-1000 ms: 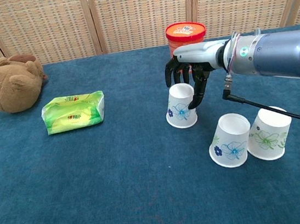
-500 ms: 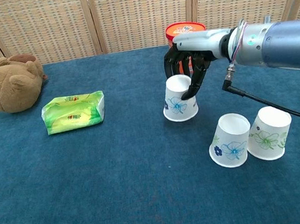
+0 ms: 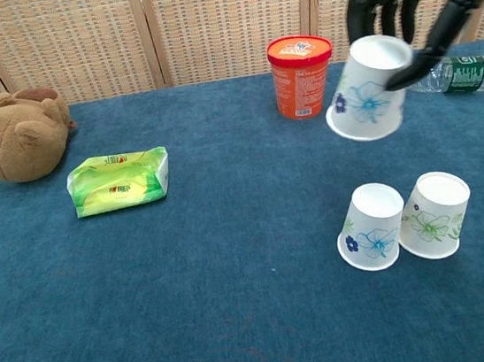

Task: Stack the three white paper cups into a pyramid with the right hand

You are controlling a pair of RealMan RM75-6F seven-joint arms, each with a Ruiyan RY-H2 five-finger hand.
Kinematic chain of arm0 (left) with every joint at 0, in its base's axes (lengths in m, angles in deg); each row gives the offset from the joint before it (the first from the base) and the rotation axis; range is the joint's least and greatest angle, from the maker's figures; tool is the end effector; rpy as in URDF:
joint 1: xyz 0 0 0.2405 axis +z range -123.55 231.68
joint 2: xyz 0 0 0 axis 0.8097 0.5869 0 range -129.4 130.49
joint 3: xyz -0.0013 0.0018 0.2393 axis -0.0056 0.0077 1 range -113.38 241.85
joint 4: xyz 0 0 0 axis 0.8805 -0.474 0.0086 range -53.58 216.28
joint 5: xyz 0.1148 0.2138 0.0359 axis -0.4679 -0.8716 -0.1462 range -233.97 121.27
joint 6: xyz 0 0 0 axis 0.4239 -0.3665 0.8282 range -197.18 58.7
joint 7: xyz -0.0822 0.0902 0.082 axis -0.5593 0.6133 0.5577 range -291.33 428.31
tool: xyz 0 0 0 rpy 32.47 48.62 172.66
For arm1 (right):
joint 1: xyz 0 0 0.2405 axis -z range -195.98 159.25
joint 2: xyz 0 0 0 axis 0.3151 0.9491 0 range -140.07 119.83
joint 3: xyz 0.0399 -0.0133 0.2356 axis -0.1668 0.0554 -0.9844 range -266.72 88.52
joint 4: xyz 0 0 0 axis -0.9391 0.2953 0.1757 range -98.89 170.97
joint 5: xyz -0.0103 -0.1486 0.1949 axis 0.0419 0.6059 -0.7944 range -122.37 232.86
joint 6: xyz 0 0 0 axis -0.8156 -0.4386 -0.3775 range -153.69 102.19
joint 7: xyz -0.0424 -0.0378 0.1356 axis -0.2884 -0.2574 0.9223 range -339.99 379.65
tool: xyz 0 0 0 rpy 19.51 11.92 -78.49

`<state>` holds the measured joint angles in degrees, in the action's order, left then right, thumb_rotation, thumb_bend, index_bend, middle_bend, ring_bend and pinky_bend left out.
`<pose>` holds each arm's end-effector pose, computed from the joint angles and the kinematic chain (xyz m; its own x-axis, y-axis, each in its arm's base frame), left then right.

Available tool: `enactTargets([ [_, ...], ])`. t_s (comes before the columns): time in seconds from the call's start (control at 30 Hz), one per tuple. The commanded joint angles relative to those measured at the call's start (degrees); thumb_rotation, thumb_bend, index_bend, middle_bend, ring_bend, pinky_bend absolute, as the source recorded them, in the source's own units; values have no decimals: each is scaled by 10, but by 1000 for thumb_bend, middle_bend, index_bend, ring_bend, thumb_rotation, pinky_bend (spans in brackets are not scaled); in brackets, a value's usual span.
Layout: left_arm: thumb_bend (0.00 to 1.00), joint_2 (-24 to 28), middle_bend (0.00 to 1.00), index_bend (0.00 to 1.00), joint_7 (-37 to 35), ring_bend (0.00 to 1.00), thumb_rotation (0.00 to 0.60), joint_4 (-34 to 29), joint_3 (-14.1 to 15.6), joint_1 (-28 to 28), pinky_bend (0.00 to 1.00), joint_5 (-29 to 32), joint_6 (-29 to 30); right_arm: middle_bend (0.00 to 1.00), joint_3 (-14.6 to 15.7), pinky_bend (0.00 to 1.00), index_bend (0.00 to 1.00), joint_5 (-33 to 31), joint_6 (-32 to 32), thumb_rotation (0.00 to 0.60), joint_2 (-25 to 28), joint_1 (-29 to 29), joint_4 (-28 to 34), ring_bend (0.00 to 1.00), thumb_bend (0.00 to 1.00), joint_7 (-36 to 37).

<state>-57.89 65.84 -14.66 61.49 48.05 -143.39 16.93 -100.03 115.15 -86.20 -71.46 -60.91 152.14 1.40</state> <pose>-0.2986 0.1909 0.1451 0.3858 -0.0237 0.9223 0.9210 -0.0493 -0.3865 -0.0893 -0.3101 0.0640 0.3656 -0.2202 0.9044 -0.8817 -0.3932 0.2607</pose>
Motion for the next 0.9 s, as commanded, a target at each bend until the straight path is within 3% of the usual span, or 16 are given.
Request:
enactTargets([
  [0.03,74,7,0,0,-2,0,600,-7,3,3,0,-2,1,567,31,485,481,45,-27,600,33,44,25,472,343,24],
  [0.43,75,14,0,0,-2,0,600,-17,11,11,0,-19,13,568,55,485,481,104,-24,600,35,87,10,473,342,90],
  [0.9,75,15,0,0,-12,0,600,-11,11,14,0,-18,13,568,55,485,481,84,-2,600,-15,77,-14,473,342,41],
])
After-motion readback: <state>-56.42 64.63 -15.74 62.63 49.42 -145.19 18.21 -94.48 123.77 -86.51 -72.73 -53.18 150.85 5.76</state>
